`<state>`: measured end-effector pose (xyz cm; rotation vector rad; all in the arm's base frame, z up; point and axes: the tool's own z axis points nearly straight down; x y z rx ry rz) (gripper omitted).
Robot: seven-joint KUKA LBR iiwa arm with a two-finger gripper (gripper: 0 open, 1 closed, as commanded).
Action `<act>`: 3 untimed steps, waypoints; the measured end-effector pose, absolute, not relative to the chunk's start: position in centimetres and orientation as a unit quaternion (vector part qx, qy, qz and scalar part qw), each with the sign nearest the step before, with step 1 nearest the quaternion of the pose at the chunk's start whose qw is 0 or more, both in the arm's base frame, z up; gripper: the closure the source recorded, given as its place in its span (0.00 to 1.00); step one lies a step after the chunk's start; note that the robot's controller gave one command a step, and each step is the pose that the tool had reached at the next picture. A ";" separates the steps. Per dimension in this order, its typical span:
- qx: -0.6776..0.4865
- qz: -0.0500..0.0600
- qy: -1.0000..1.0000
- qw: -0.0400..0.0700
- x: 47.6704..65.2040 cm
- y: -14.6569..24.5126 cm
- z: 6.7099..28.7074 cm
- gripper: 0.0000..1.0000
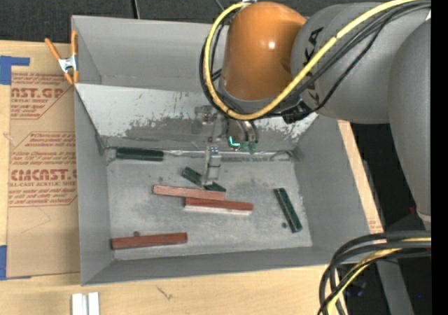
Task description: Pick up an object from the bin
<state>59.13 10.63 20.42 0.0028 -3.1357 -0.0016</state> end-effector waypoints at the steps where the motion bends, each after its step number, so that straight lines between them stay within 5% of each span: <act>1: 0.000 -0.001 -1.000 -0.001 59.3 10.6 20.9 0.00; 2: -0.002 -0.001 -1.000 -0.003 58.6 10.3 14.3 0.00; 3: -0.003 0.000 -1.000 0.002 58.1 10.2 10.2 0.00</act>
Offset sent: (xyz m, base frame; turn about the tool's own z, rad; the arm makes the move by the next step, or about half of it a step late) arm -0.0138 -0.0069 -0.1342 0.0106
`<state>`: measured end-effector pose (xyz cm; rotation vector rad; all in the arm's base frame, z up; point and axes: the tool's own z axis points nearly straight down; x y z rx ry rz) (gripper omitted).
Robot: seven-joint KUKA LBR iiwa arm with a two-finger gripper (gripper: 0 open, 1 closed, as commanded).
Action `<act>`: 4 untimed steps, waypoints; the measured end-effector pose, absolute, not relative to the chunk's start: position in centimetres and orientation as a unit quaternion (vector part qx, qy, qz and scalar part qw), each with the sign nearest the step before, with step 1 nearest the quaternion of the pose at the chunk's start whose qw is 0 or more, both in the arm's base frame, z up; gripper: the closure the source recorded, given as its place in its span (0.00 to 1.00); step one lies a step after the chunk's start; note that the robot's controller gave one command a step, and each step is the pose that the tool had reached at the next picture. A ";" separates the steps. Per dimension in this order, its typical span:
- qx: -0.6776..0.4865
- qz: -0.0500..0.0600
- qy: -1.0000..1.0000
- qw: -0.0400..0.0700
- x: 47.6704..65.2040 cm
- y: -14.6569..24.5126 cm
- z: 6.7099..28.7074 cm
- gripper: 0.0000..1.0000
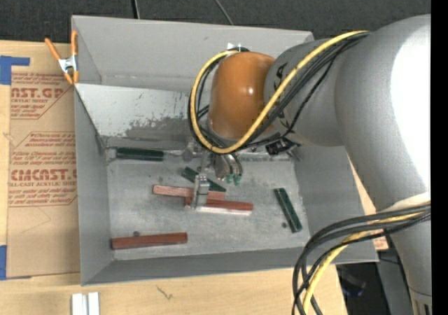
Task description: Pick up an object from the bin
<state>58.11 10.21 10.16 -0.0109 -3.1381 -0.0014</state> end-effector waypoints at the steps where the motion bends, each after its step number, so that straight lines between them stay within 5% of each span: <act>1: -0.029 -0.001 -1.000 0.000 57.2 9.8 13.5 0.00; 2: -0.091 -0.001 -0.996 -0.002 56.8 9.6 8.2 0.00; 3: -0.036 0.000 -0.999 -0.001 56.8 10.1 6.9 1.00; 4: -0.036 0.000 -0.999 -0.001 56.8 10.1 7.0 1.00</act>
Offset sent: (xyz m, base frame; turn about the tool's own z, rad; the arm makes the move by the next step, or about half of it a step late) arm -0.0155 -0.0072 -0.0316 0.1859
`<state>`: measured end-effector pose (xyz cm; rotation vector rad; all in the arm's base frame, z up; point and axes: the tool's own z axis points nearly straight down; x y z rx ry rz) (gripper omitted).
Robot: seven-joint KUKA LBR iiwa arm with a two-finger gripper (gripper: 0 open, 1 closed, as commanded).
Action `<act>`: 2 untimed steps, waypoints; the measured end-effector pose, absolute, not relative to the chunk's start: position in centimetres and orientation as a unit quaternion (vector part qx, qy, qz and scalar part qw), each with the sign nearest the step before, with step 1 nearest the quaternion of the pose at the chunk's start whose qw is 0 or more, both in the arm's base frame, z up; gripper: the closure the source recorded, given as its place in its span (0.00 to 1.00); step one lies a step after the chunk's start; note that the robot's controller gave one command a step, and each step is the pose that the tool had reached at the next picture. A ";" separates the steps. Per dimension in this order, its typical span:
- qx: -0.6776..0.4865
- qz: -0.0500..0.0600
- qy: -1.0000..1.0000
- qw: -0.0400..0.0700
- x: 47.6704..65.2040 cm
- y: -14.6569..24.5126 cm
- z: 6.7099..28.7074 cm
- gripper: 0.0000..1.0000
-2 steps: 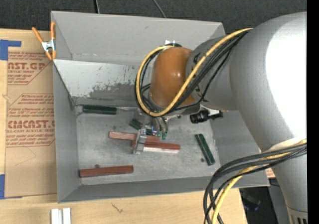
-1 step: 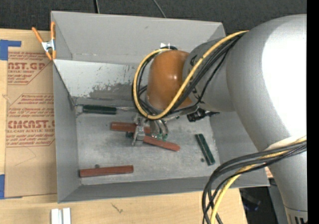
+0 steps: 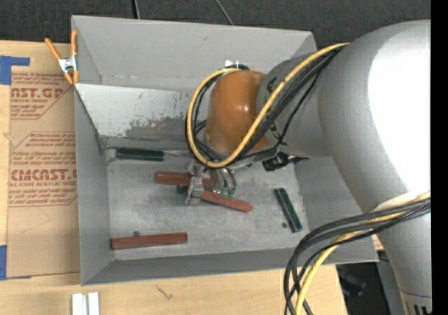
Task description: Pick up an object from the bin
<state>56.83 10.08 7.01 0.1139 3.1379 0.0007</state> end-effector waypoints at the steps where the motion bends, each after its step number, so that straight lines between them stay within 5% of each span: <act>1: 0.037 0.000 0.999 0.000 56.8 10.1 7.1 1.00; 2: 0.036 0.000 0.999 0.000 56.7 10.1 7.5 1.00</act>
Offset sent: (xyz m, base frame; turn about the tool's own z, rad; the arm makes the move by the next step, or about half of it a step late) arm -0.0001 0.0001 0.0264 0.0000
